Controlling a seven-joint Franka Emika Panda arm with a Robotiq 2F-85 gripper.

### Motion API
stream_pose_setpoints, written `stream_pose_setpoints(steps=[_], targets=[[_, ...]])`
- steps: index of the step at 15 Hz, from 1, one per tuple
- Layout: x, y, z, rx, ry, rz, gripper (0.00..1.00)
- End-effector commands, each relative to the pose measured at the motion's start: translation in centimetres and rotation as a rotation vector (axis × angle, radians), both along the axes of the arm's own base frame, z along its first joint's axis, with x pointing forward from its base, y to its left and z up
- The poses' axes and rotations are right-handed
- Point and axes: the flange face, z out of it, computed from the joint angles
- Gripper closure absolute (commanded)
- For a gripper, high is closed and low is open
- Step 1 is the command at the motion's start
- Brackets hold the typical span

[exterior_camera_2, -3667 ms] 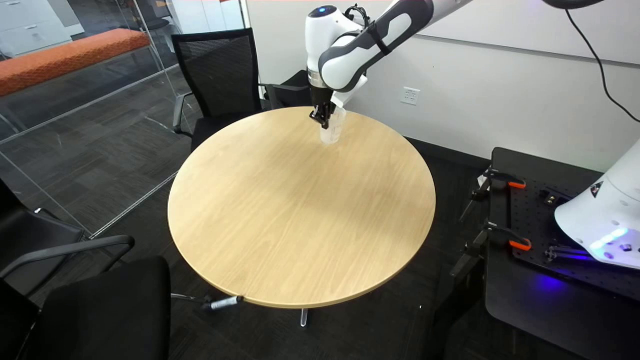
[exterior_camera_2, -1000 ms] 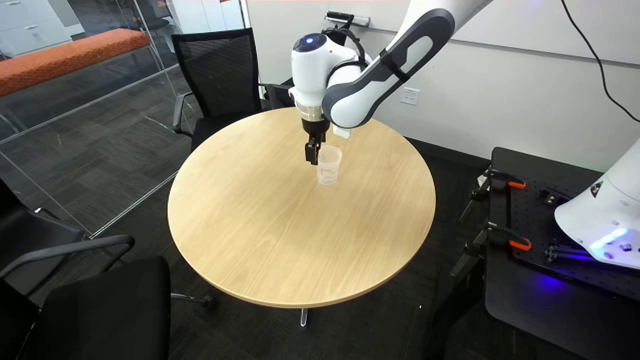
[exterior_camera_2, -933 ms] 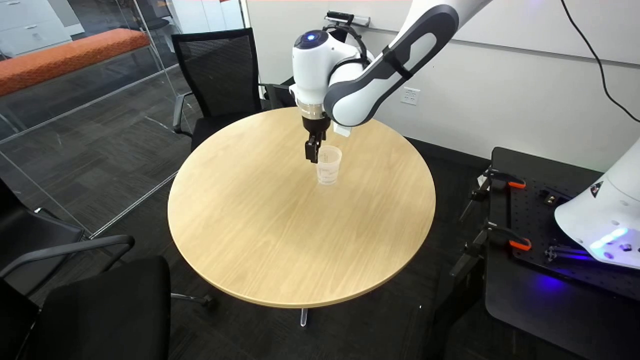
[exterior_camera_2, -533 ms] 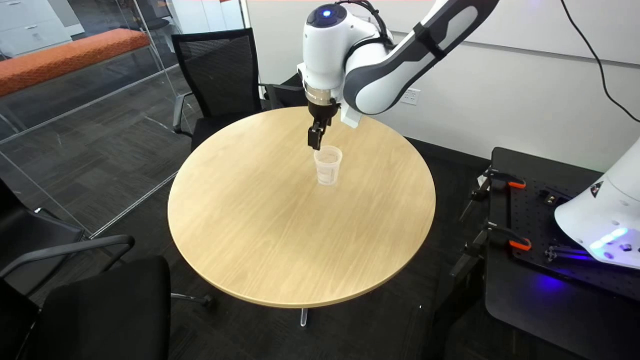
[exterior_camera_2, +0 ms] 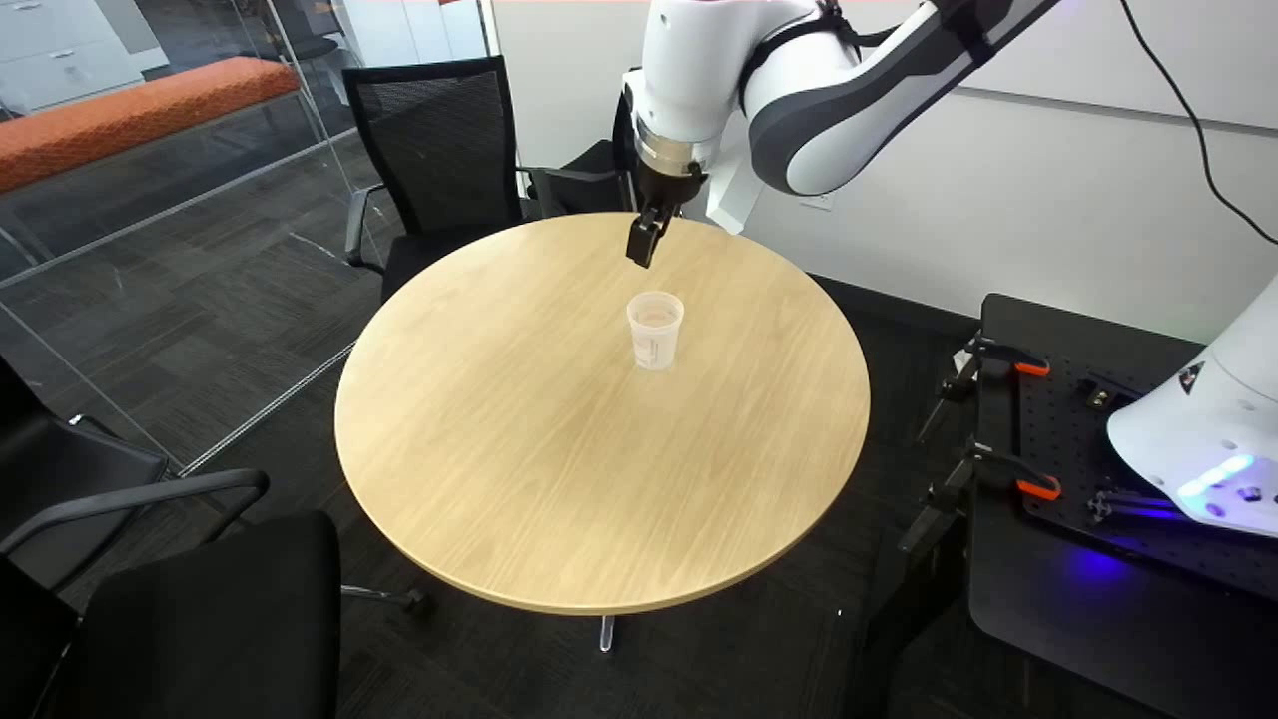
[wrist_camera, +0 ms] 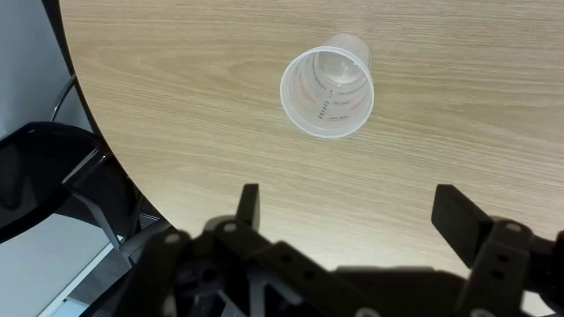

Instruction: Remove the marker from the cup and then move the cup to the left

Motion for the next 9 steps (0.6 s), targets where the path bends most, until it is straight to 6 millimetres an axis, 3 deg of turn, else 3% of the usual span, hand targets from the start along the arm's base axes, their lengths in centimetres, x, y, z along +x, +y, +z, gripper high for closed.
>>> stream_pose_setpoints(steps=[1,4,5,9], targets=[[-2.4,0.0,1.9,-0.003,-0.053,-0.019,0.00],[-3.0,-0.1,2.5,-0.013,-0.072,-0.033,0.00],[-1.7,0.0,1.7,-0.020,-0.046,-0.026,0.00],[-1.8,0.1,1.5,-0.018,-0.042,-0.025,0.00]])
